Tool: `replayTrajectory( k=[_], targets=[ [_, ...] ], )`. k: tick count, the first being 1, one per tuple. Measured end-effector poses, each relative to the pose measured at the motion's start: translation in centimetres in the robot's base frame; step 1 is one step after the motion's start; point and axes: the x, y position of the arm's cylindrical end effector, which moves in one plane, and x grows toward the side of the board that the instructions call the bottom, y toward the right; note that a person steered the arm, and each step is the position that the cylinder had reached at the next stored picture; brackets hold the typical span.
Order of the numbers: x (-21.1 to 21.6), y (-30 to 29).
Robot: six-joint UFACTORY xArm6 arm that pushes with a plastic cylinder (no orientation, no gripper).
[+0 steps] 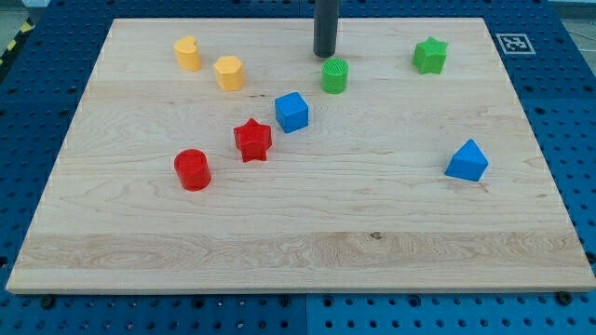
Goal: Move the blue triangle diagonal bottom right to the green circle
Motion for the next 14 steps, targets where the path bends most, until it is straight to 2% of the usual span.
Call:
replayTrajectory(
  k=[1, 2, 4, 6, 9, 10, 12, 13, 14],
  targets=[
    [0.0, 0.0],
    [-0.7, 3.9],
    [2.1, 8.8],
    [3.6, 10.5],
    [10.7, 12.5],
    [13.8, 14.9],
    [15.4, 21.7],
    [19.8, 23.0],
    [21.7, 21.8]
  ],
)
